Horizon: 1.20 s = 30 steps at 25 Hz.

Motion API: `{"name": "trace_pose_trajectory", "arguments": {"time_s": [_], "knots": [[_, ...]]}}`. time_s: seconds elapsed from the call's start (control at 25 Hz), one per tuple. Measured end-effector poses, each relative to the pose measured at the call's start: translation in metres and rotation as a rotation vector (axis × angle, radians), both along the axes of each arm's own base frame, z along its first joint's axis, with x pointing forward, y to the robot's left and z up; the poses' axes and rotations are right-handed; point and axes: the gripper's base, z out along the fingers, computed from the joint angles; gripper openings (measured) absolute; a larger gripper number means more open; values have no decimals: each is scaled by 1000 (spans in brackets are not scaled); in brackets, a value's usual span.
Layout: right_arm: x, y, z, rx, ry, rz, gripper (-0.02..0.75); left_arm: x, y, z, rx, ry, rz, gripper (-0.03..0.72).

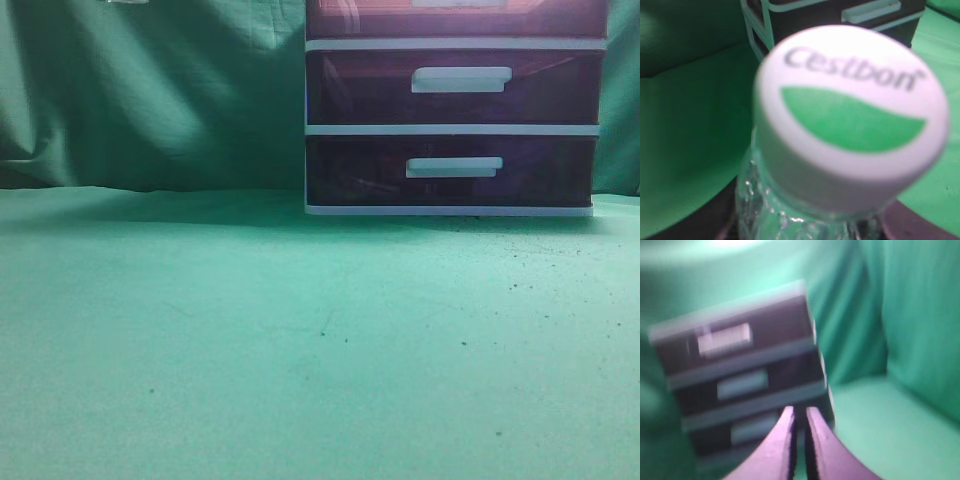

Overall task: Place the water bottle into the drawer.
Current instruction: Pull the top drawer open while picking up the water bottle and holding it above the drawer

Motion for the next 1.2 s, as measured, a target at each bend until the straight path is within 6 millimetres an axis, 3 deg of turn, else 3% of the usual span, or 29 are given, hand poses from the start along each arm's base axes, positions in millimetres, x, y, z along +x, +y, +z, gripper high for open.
{"name": "trace_pose_trajectory", "arguments": {"time_s": [0.08,0.2,0.4,0.6,0.88,1.0,1.2], "knots": [[-2,-5,15,19,-168,-49,50,-5,-1,0,13,9,-1,315],[-6,-6,42,-8,-270,-71,50,-7,2,0,31,27,18,315],[13,0,95,-112,-88,-13,50,-7,3,-2,45,40,33,315],[48,6,113,-109,174,64,50,-7,5,-3,61,54,51,315],[95,1,114,-145,184,9,50,-7,6,-3,63,55,55,315],[116,4,117,-375,189,36,50,-7,6,-3,63,55,55,315],[163,27,132,-1033,111,164,50,-7,6,-3,63,55,55,315]]}}
